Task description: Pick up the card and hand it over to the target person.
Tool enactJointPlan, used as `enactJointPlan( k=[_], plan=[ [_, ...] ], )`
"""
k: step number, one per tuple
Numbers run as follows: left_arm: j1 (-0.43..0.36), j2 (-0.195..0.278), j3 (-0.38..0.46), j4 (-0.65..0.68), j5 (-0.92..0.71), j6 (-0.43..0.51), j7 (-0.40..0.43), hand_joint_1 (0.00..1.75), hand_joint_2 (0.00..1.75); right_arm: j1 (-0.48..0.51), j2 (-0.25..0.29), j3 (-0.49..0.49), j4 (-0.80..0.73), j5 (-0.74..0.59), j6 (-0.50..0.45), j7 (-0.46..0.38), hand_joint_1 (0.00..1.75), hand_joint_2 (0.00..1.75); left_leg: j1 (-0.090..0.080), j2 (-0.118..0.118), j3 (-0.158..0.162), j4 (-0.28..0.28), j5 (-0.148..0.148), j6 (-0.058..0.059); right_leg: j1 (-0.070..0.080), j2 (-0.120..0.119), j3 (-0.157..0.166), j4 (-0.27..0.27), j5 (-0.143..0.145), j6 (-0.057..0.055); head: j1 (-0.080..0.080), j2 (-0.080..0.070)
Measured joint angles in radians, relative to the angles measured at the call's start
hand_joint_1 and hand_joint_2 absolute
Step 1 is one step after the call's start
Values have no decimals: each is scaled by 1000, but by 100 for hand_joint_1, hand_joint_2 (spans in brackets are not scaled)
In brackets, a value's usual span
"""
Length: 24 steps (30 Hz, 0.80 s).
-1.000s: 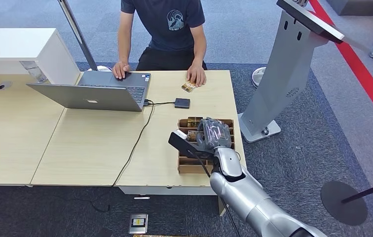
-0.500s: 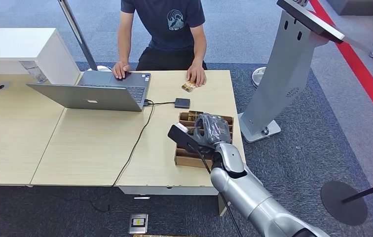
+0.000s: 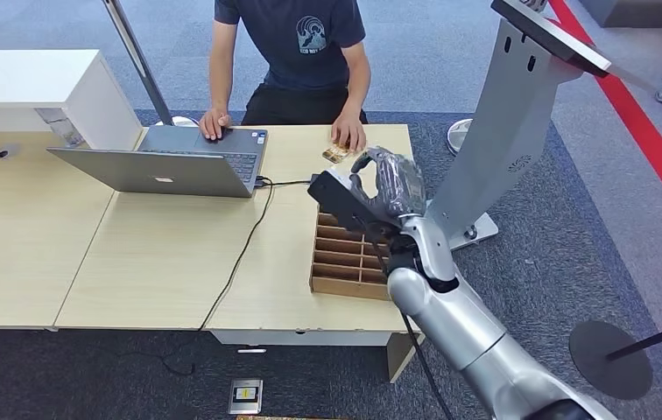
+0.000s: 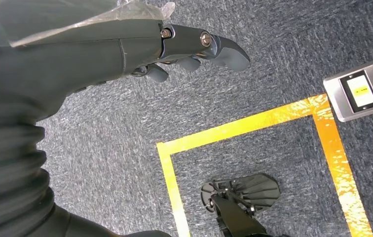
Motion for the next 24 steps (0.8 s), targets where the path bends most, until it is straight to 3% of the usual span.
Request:
enactJointPlan(
  k=[3,6,14,24],
  plan=[
    [-13,-2,-12,0,-10,-7,5,0,175,-73,77,-13,291,-102,-65,-159,175,175,0,1,2,-1,0,0,0,1,1,-1,1,0,0,0],
    [-18,-1,-21,1,-17,-12,12,0,175,-115,123,0,452,-112,-112,-215,175,175,0,2,3,-2,0,0,0,3,2,-1,1,0,0,0],
    [-16,-3,-39,0,-31,-17,17,0,175,-158,175,56,617,-30,-214,-191,175,175,0,2,2,-3,0,0,0,3,3,-2,1,0,0,0],
    [-17,-4,-42,0,-33,-18,18,0,175,-162,176,63,631,-17,-223,-174,175,175,0,0,0,-2,1,0,0,1,1,-1,0,0,0,0]
  ],
)
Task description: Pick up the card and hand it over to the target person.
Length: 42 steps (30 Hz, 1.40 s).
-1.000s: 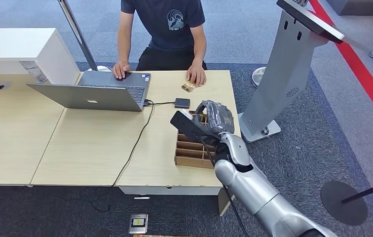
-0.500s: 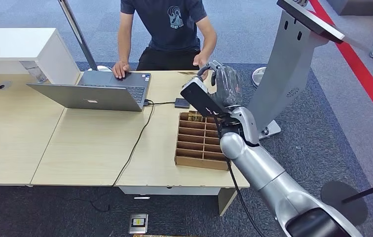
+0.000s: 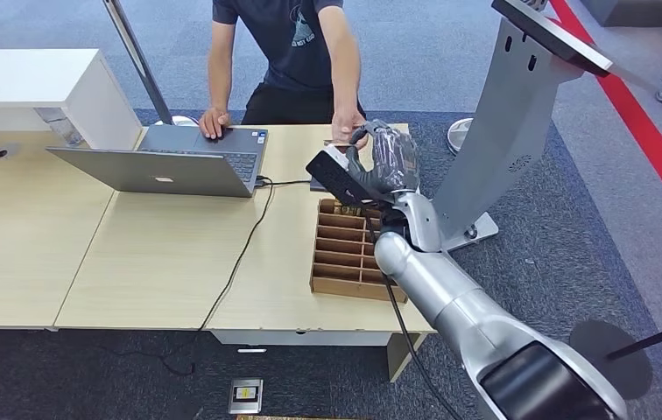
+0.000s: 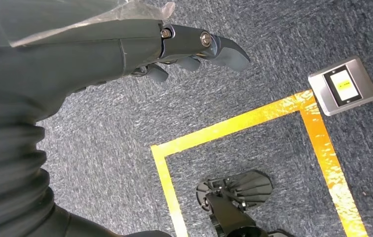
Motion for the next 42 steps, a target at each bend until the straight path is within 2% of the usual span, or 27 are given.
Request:
enactJointPlan(
  k=[9,13,14,18,21,23,26,29,31,33,35,37,39,42],
  plan=[
    [-2,-7,-23,2,-17,-6,8,0,175,-14,-7,70,67,115,-27,138,175,175,0,-1,1,0,0,0,0,-1,1,0,-1,0,0,0],
    [-6,-8,-26,2,-19,-8,5,0,175,-16,-10,70,62,124,-31,145,0,175,0,-1,0,0,0,0,0,-1,0,0,0,0,0,0],
    [-9,-9,-24,2,-17,-6,3,0,175,-18,-11,66,60,124,-34,142,0,175,0,-1,0,0,0,0,0,-1,0,0,0,0,0,0],
    [-15,-8,-16,3,-7,-3,1,0,0,-18,-19,-4,19,121,-40,92,0,175,0,-2,-2,1,0,0,0,-2,-1,0,0,0,0,0],
    [-14,-6,-13,3,-2,-3,-3,0,0,-16,-20,-101,-19,58,-39,-9,0,175,0,-2,-2,1,0,0,0,-2,-2,1,0,0,0,0],
    [-11,-3,-9,3,4,-3,-8,0,0,-17,-26,-165,-57,-20,-30,-104,0,175,0,-1,-2,2,0,0,0,-2,-2,1,0,0,0,0],
    [-7,2,-4,3,9,-4,-13,0,0,-18,-47,-204,-113,-95,-5,-175,0,175,0,-2,-2,2,0,0,0,-2,-2,1,-1,0,0,0],
    [-1,5,5,3,20,-3,-19,0,0,21,-79,-256,-226,-236,118,-230,0,175,0,-2,-2,2,0,0,0,-2,-2,1,0,1,0,0],
    [9,10,16,3,32,-2,-28,0,0,90,-148,-298,-406,-437,288,-255,0,175,0,-2,-2,2,0,0,1,-2,-2,0,0,1,0,0],
    [19,16,26,3,42,-3,-38,0,0,180,-253,-306,-625,-615,423,-234,0,175,1,-5,-3,1,1,1,1,-5,-1,-1,0,1,0,0],
    [31,23,37,2,52,-3,-47,0,0,273,-358,-295,-817,-702,462,-201,0,175,1,-8,-1,1,1,1,1,-8,2,-3,0,1,0,0],
    [42,29,48,2,62,-2,-56,0,0,363,-432,-292,-960,-739,467,-184,0,175,2,-10,-1,1,1,1,2,-10,4,-4,-1,1,0,0],
    [48,32,54,2,68,-1,-62,0,0,427,-468,-294,-1036,-755,471,-181,0,175,2,-10,0,1,0,1,2,-10,4,-5,-1,1,0,0],
    [55,35,61,2,74,2,-66,0,0,478,-488,-287,-1087,-761,476,-190,0,175,1,-8,-1,1,-1,1,1,-8,3,-4,-1,1,0,0]
  ],
)
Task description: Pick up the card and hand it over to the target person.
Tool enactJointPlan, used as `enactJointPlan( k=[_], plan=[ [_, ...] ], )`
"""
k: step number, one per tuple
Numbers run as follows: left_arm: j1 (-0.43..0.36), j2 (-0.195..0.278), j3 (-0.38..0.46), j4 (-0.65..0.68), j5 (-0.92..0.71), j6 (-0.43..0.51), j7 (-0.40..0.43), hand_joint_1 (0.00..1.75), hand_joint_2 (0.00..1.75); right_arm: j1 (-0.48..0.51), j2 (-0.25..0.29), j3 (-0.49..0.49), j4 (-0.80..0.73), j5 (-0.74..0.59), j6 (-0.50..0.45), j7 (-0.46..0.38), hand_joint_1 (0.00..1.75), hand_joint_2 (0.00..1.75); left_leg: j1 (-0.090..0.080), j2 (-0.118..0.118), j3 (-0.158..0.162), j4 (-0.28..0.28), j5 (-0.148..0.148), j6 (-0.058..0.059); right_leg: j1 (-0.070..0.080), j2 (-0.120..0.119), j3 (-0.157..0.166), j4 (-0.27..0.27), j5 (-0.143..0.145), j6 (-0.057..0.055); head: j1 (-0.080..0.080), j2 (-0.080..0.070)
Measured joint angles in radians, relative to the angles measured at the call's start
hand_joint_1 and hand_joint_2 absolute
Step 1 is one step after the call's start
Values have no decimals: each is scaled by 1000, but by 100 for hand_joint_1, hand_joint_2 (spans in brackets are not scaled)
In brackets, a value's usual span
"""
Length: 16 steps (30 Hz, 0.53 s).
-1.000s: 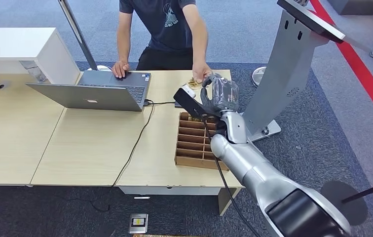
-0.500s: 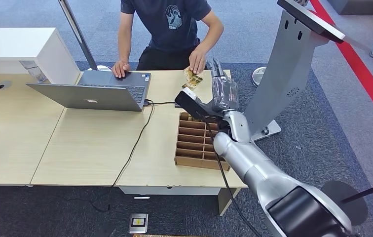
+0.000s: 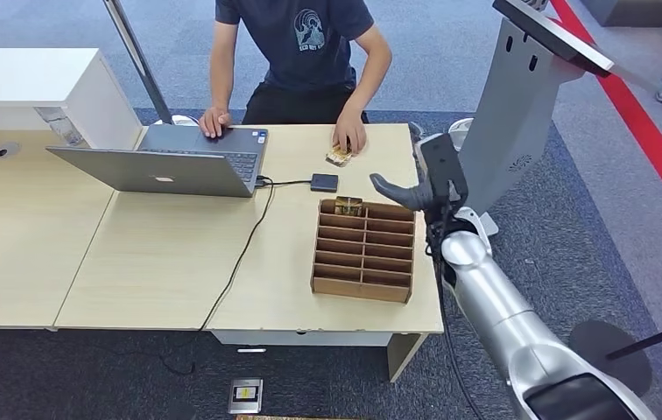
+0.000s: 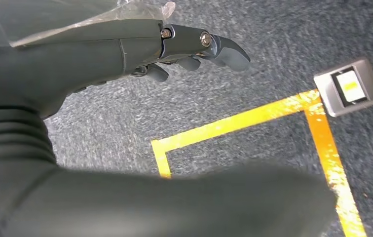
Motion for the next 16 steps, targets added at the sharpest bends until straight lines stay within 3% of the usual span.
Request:
enactJointPlan(
  k=[6,16],
  plan=[
    [9,-1,18,-2,14,0,-13,0,0,95,-40,4,-87,-11,38,-17,0,175,-1,2,0,0,-1,0,-1,2,-1,1,0,-1,0,0],
    [21,0,36,-2,29,1,-10,0,0,242,-80,-22,-68,-31,208,-69,0,175,-1,4,2,-1,-1,1,-1,4,0,0,0,0,0,0]
  ],
)
